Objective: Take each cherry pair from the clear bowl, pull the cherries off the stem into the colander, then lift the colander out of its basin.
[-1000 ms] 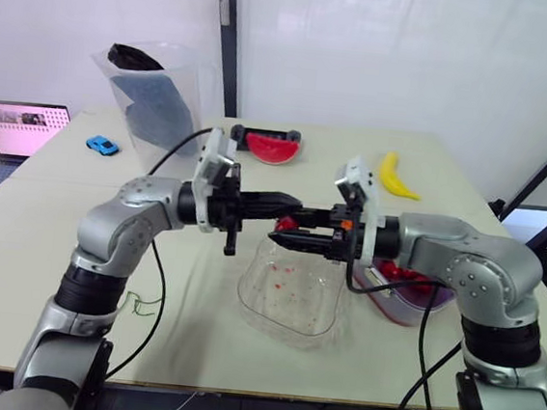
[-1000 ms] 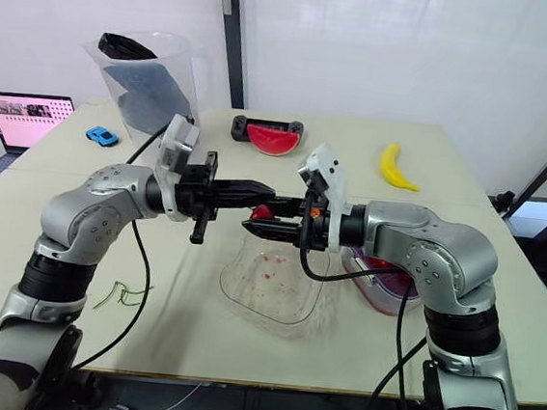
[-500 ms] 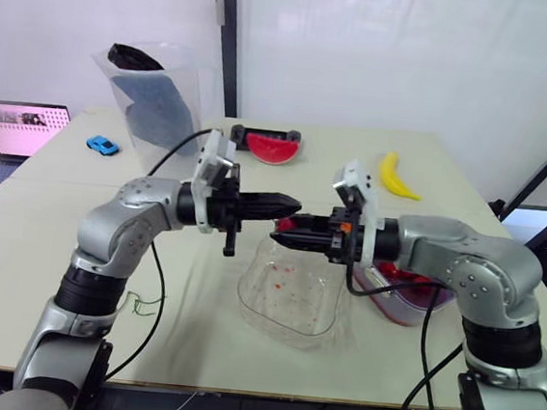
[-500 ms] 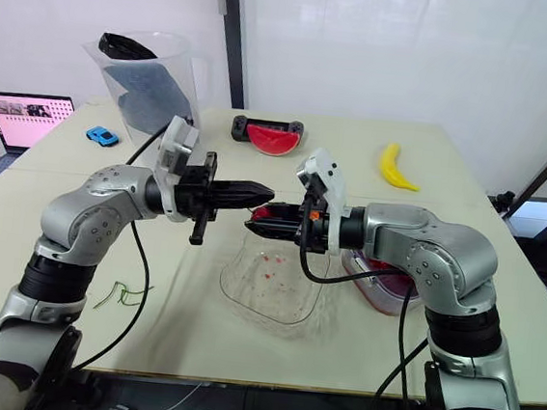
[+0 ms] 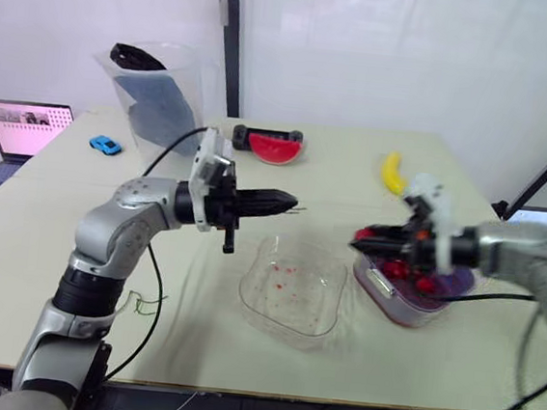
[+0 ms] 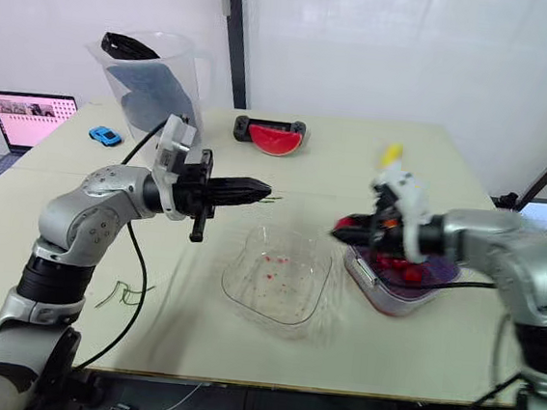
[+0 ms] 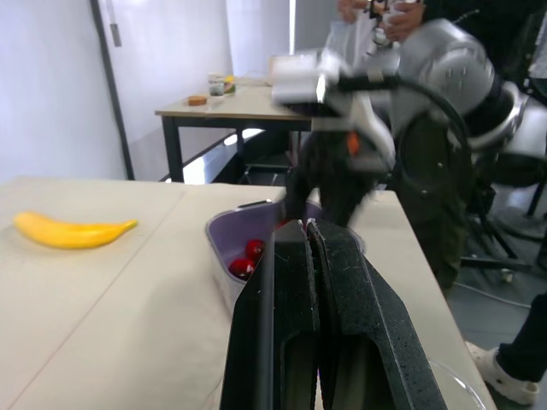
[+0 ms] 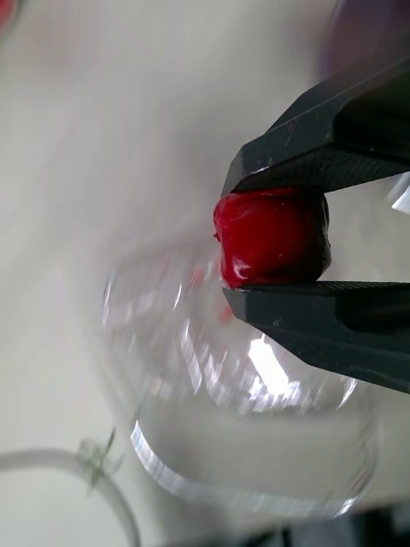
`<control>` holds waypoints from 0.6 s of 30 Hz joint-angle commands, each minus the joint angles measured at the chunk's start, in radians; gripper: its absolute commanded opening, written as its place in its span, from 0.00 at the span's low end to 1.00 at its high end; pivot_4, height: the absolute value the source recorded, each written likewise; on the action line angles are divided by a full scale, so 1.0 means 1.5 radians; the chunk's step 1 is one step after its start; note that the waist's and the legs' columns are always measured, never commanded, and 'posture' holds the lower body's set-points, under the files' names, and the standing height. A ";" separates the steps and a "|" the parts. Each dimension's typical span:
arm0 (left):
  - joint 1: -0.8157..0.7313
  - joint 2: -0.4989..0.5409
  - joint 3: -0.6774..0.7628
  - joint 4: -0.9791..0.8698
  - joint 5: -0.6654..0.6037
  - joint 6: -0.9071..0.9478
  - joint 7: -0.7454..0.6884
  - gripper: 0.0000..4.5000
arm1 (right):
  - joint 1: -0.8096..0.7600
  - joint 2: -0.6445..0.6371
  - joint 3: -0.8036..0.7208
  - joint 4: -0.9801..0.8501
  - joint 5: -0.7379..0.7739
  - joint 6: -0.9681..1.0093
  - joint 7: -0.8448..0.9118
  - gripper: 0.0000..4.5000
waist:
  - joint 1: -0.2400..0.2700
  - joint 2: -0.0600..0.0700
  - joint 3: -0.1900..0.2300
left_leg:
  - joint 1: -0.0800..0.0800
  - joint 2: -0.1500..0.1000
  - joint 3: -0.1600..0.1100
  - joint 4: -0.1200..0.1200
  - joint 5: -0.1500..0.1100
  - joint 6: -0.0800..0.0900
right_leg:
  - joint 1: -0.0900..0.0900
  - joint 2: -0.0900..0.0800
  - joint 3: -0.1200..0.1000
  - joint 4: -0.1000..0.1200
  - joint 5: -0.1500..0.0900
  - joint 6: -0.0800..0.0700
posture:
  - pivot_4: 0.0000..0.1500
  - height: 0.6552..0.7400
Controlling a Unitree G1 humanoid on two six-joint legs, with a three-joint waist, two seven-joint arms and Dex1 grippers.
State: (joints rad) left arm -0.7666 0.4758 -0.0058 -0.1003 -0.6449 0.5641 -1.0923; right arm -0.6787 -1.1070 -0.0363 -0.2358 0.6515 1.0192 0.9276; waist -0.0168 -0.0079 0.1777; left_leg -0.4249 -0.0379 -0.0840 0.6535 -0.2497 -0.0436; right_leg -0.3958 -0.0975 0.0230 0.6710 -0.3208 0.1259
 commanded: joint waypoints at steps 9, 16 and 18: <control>0.030 0.018 0.029 -0.035 -0.008 -0.008 0.022 0.00 | 0.039 -0.074 0.110 0.120 -0.206 -0.160 0.092 0.43 | -0.002 0.000 0.000 | 0.000 0.000 0.001 -0.001 0.000 0.000 | -0.001 0.000 0.001 0.000 0.000 0.000 | 1.00 1.00; 0.042 0.035 0.039 -0.048 -0.016 0.003 0.032 0.00 | 0.028 -0.095 0.073 0.120 -0.209 -0.157 0.131 0.98 | 0.000 0.000 0.000 | 0.000 0.000 0.001 0.000 0.000 0.000 | 0.000 0.000 0.001 0.000 0.000 0.000 | 1.00 1.00; 0.047 0.041 0.044 -0.053 -0.021 0.008 0.035 0.00 | 0.012 -0.107 0.060 0.114 -0.202 -0.148 0.148 0.98 | 0.000 0.000 0.000 | 0.000 0.000 0.001 -0.001 0.000 0.000 | 0.000 0.000 0.001 0.000 0.000 0.000 | 1.00 1.00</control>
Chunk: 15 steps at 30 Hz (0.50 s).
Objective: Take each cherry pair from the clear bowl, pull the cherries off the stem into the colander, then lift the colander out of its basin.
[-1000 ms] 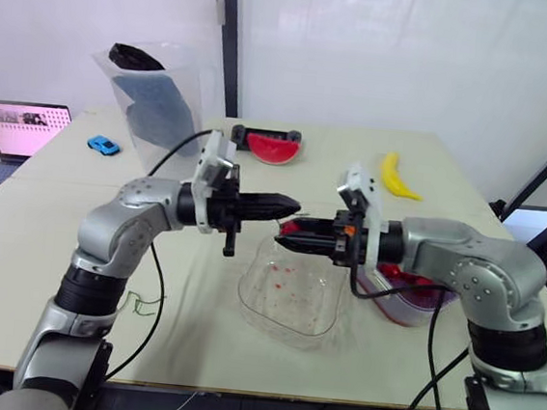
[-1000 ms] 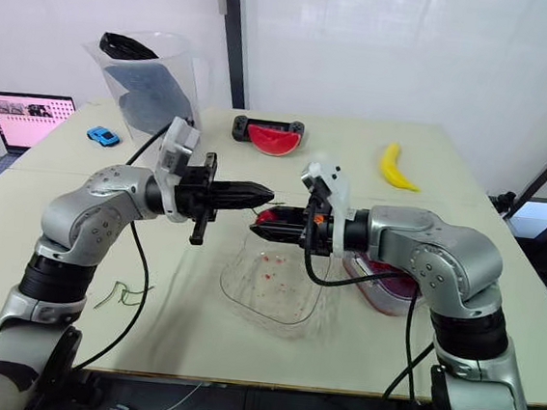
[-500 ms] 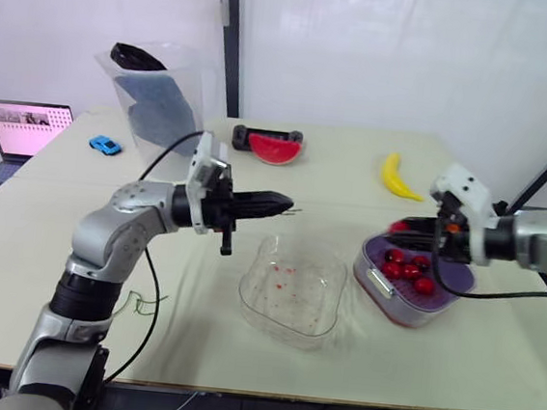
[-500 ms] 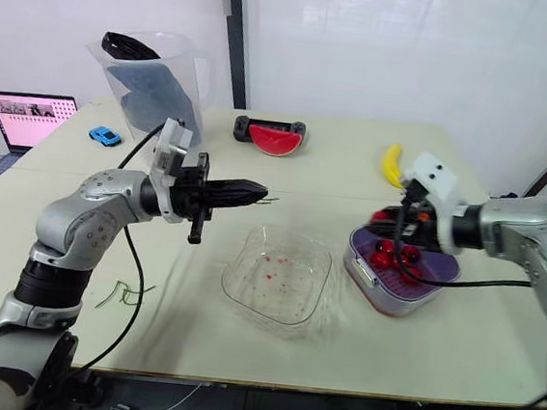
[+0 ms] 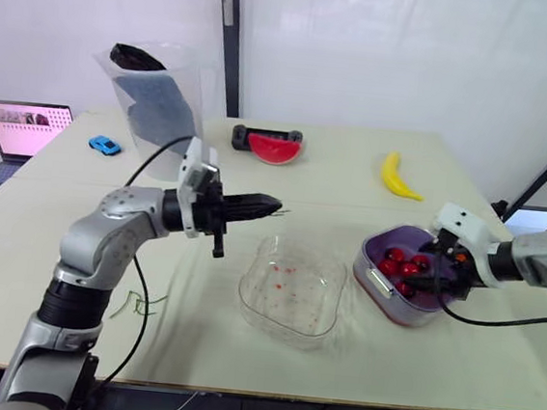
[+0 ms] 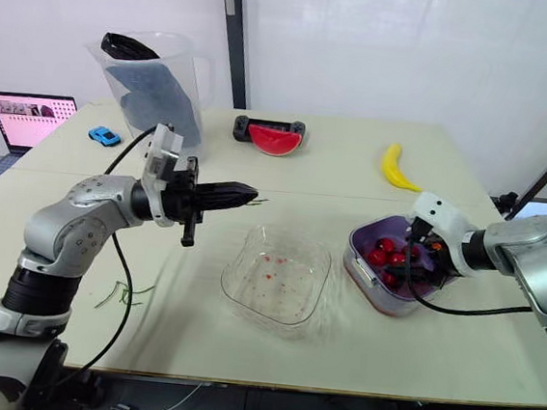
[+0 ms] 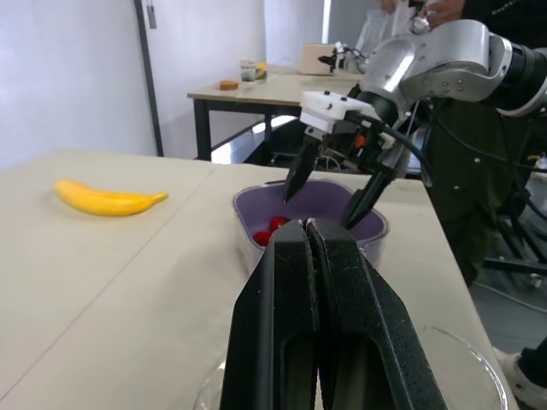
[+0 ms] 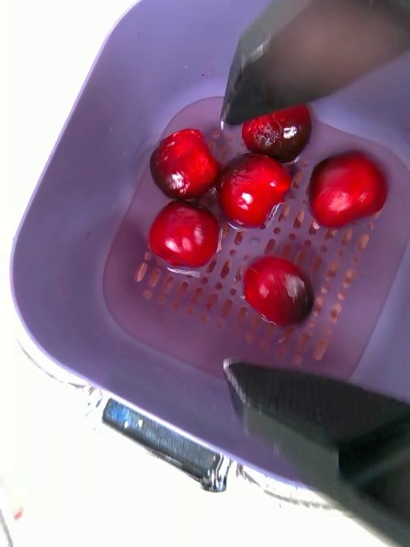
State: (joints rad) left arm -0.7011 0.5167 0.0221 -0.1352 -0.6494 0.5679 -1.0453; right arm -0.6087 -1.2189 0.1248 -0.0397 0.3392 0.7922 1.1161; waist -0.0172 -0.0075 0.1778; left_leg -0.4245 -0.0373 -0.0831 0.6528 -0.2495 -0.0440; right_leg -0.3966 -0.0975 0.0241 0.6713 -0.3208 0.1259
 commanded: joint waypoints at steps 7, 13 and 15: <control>0.025 0.061 0.057 -0.053 -0.036 0.029 0.015 0.00 | -0.188 0.000 -0.085 -0.041 0.099 0.076 0.079 0.98 | -0.003 0.000 0.000 | 0.000 0.000 0.000 -0.001 0.000 0.000 | 0.000 0.000 0.000 0.000 0.000 0.000 | 1.00 1.00; 0.114 0.151 0.124 -0.095 -0.052 0.061 0.018 0.00 | -0.296 0.125 -0.128 -0.080 0.266 0.167 0.097 0.98 | -0.002 0.000 0.000 | 0.000 0.001 0.000 -0.002 0.000 0.000 | 0.000 0.000 0.000 0.000 0.000 0.000 | 1.00 1.00; 0.185 0.183 0.165 -0.115 -0.056 0.074 0.021 0.00 | -0.309 0.168 -0.126 -0.094 0.296 0.177 0.084 0.98 | -0.002 0.000 0.000 | 0.000 0.001 0.000 -0.002 0.000 0.000 | 0.000 0.000 0.000 0.000 0.000 0.000 | 1.00 1.00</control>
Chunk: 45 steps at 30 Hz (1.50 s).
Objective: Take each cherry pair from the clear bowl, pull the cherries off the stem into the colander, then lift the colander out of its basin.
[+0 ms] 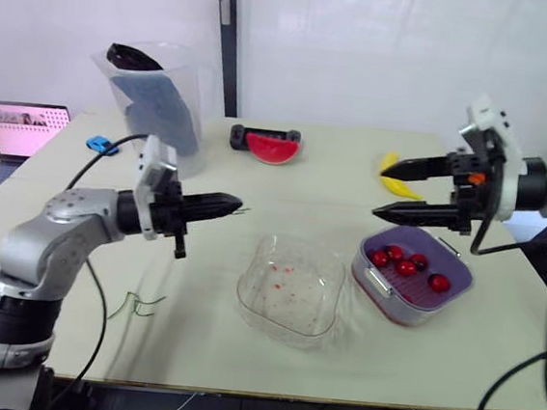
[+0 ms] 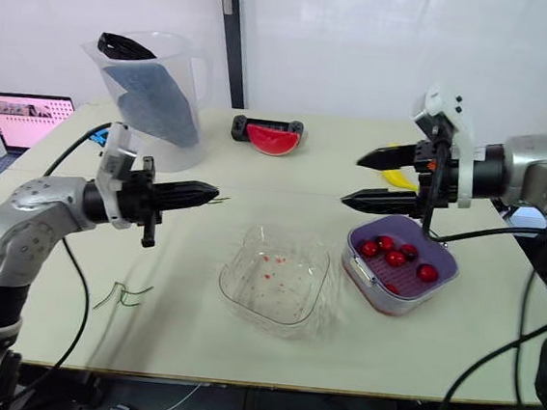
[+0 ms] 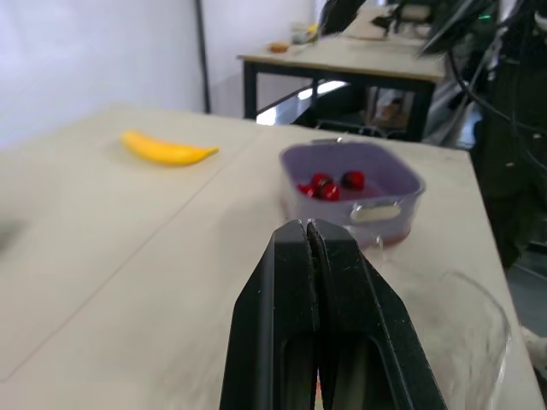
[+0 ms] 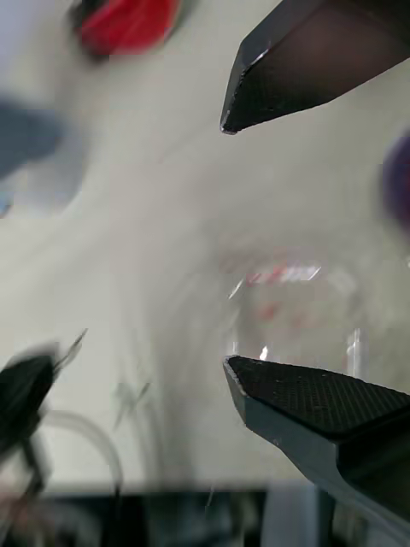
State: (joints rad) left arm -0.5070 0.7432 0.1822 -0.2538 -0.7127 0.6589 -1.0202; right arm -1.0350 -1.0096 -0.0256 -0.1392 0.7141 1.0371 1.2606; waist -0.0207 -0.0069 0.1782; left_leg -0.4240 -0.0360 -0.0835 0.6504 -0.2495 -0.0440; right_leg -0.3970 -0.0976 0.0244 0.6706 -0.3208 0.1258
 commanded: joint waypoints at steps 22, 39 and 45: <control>0.372 0.003 0.120 0.075 0.076 -0.064 0.066 0.54 | 0.045 0.074 0.046 -0.068 0.008 -0.024 -0.054 1.00 | 0.004 0.000 0.000 | 0.000 0.000 0.000 -0.001 0.000 0.000 | 0.000 -0.001 0.000 0.000 0.000 0.000 | 1.00 1.00; 0.273 0.050 0.174 0.054 -0.014 -0.040 0.024 0.99 | 0.054 0.075 0.041 -0.095 0.017 0.001 -0.093 1.00 | 0.004 0.000 0.000 | 0.000 0.000 0.000 -0.001 0.000 0.000 | 0.000 -0.001 0.000 0.000 0.000 0.000 | 1.00 1.00; 0.139 0.075 0.110 0.004 -0.082 0.020 -0.023 0.99 | 0.085 -0.010 0.019 -0.091 -0.010 0.001 -0.094 1.00 | 0.005 0.000 0.000 | 0.000 0.000 0.000 0.000 0.000 0.000 | 0.000 -0.001 -0.001 -0.001 0.000 0.000 | 1.00 1.00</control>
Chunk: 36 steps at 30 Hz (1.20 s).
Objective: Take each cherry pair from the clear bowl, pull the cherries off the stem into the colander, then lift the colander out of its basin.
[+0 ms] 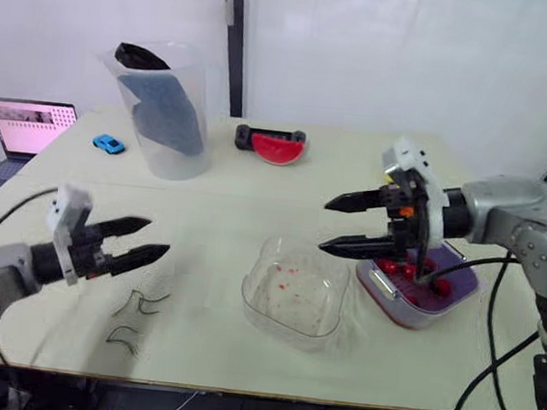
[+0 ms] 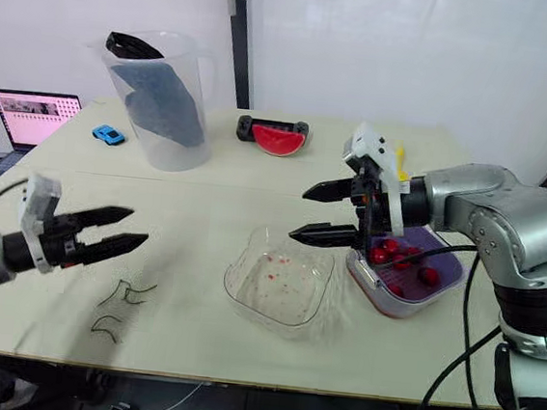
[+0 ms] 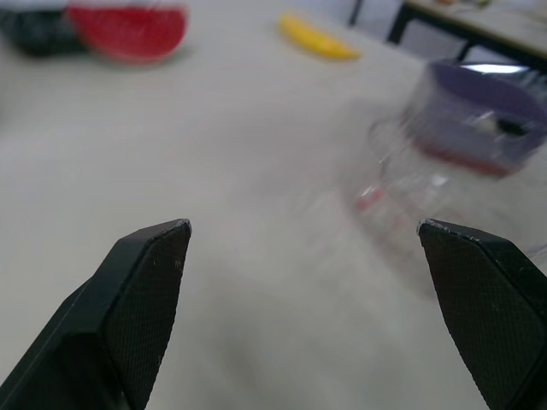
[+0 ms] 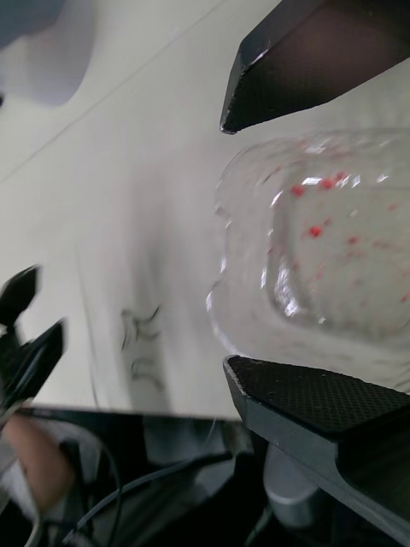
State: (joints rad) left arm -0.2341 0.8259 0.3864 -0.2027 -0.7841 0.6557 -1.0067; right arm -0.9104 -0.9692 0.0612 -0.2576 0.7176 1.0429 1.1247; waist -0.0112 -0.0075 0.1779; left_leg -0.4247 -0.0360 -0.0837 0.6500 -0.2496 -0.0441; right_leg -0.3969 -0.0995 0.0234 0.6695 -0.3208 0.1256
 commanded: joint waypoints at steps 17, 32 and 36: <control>-0.507 -0.122 -0.335 0.206 0.107 -0.072 -0.265 0.99 | 0.539 -0.132 -0.621 -0.390 -0.063 0.286 -0.123 1.00 | -0.002 0.001 0.000 | 0.002 -0.001 0.002 0.000 -0.001 0.001 | 0.002 0.002 0.000 0.001 0.000 0.000 | 1.00 1.00; -0.519 -0.156 -0.296 0.278 0.143 -0.130 -0.279 0.99 | 0.709 -0.072 -0.812 -0.492 -0.092 0.339 -0.126 1.00 | -0.002 0.000 0.000 | 0.003 -0.001 0.001 0.002 -0.001 0.002 | 0.005 0.002 -0.001 -0.001 0.000 0.000 | 1.00 1.00; -0.478 -0.138 -0.255 0.219 0.128 -0.107 -0.233 0.99 | 0.635 -0.187 -0.715 -0.369 0.003 0.381 -0.115 1.00 | -0.004 0.000 0.000 | 0.004 0.000 0.000 0.000 -0.001 0.002 | 0.005 0.002 0.000 -0.001 0.000 0.000 | 1.00 1.00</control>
State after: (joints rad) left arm -0.9536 0.6016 -0.0497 0.1835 -0.5648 0.4774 -1.3929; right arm 0.0807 -1.1963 -1.0542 -0.8987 0.6549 1.6011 0.9519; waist -0.0177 -0.0073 0.1776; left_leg -0.4191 -0.0360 -0.0836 0.6504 -0.2507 -0.0419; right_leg -0.3892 -0.0965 0.0228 0.6685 -0.3210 0.1259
